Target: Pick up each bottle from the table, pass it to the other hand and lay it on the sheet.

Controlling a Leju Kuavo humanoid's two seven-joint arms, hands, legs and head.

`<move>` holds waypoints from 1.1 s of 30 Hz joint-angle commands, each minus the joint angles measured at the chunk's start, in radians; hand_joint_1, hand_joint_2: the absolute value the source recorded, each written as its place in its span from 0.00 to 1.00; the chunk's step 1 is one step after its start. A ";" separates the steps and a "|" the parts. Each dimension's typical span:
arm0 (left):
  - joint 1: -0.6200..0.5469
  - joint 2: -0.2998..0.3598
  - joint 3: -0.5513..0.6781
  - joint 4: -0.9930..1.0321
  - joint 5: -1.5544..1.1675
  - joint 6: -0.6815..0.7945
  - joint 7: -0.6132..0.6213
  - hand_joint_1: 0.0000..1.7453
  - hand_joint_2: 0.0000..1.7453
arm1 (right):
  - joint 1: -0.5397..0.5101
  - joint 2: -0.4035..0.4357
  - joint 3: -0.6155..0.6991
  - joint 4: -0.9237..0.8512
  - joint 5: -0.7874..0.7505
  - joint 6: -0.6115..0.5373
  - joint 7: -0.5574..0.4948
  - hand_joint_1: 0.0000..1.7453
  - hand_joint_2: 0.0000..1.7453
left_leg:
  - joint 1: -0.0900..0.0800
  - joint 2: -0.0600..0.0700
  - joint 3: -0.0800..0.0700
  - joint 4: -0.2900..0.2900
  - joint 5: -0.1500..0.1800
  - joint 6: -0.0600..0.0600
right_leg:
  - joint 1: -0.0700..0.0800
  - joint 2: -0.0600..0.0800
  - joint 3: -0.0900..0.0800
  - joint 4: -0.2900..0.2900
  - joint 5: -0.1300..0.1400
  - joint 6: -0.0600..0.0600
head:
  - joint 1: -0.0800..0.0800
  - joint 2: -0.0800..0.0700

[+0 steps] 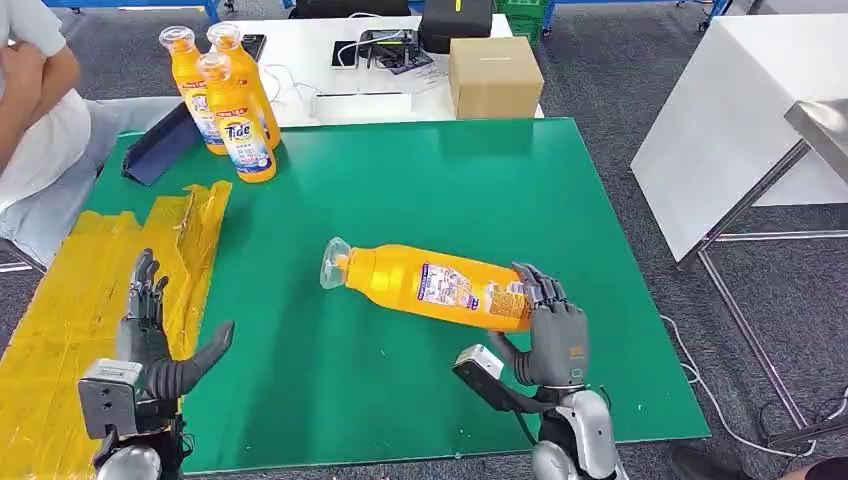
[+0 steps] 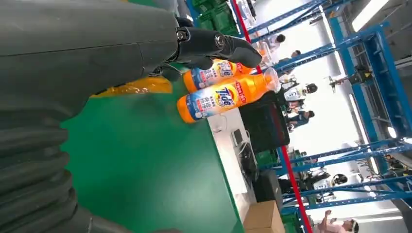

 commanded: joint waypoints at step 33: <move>-0.179 0.063 -0.290 0.212 0.530 -0.479 0.184 0.00 1.00 | -0.247 0.131 0.117 0.350 -0.463 0.047 -0.309 1.00 1.00 | 0.001 0.002 0.001 -0.001 0.000 -0.001 | 0.001 0.002 0.001 -0.001 0.000 -0.001 | 0.000 0.000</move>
